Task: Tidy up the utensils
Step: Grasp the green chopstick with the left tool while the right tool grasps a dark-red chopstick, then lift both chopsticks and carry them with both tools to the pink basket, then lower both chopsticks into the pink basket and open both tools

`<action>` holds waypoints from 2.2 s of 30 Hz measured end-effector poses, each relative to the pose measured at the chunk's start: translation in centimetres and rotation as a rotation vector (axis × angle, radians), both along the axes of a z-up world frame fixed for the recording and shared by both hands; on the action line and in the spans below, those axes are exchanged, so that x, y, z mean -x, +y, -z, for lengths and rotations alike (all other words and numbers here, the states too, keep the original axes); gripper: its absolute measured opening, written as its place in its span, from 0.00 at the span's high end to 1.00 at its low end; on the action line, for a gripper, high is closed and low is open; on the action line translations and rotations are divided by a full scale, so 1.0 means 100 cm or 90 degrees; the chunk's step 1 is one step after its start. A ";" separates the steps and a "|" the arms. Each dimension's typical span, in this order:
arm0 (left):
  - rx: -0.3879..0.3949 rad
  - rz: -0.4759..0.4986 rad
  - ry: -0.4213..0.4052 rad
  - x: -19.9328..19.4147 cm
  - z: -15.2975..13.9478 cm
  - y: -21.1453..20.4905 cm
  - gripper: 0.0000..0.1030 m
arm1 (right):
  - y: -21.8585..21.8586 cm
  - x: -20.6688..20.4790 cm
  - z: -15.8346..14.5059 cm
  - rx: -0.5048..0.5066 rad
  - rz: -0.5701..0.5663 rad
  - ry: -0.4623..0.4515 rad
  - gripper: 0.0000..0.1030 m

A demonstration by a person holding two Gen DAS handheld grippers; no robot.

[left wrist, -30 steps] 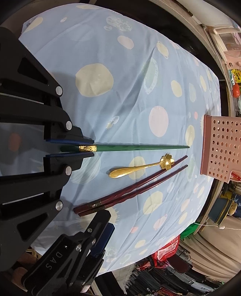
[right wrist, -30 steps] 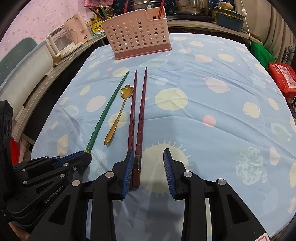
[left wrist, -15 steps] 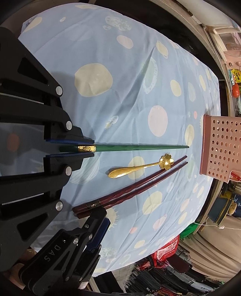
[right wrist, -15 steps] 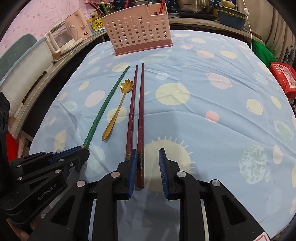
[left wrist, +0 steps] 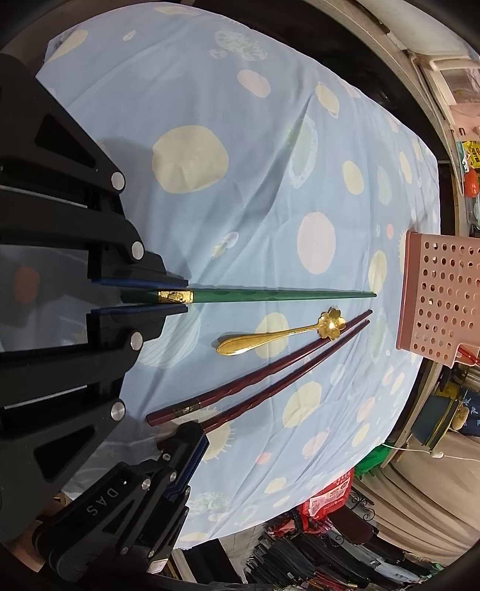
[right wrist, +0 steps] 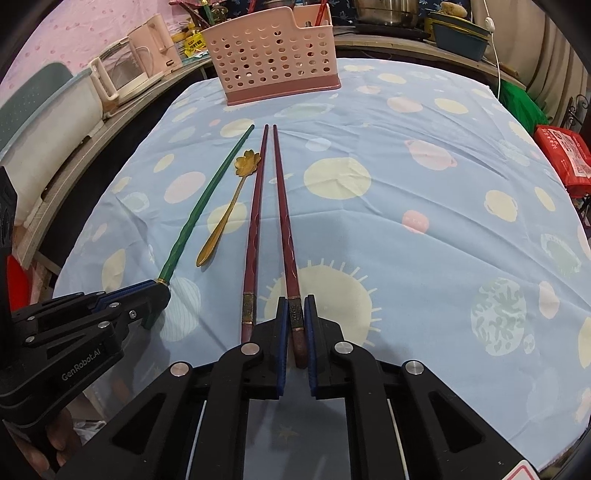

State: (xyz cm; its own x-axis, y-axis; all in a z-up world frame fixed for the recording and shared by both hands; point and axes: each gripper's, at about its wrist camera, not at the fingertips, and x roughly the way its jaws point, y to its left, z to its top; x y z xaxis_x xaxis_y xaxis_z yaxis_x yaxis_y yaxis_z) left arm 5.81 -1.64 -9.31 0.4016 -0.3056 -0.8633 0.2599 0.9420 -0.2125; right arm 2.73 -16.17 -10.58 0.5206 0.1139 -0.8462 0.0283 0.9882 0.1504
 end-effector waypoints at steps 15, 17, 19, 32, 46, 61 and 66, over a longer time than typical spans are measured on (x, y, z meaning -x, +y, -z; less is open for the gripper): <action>0.039 -0.018 -0.031 0.001 -0.032 0.017 0.93 | -0.020 0.008 -0.048 -0.038 0.022 -0.066 0.93; 0.044 -0.021 -0.043 0.000 -0.042 0.019 0.93 | -0.024 0.008 -0.059 -0.044 0.027 -0.082 0.93; 0.049 -0.023 -0.056 -0.001 -0.052 0.022 0.93 | -0.028 0.007 -0.071 -0.050 0.033 -0.099 0.93; 0.086 -0.040 -0.152 -0.019 -0.123 0.036 0.93 | -0.048 -0.008 -0.146 -0.066 0.049 -0.204 0.93; 0.101 -0.057 -0.262 -0.066 -0.205 0.043 0.93 | -0.068 -0.046 -0.209 -0.080 0.053 -0.291 0.93; 0.116 -0.074 -0.411 -0.154 -0.310 0.036 0.93 | -0.075 -0.154 -0.284 -0.131 0.052 -0.387 0.93; 0.130 -0.096 -0.458 -0.190 -0.336 0.036 0.93 | -0.067 -0.199 -0.297 -0.130 0.053 -0.408 0.93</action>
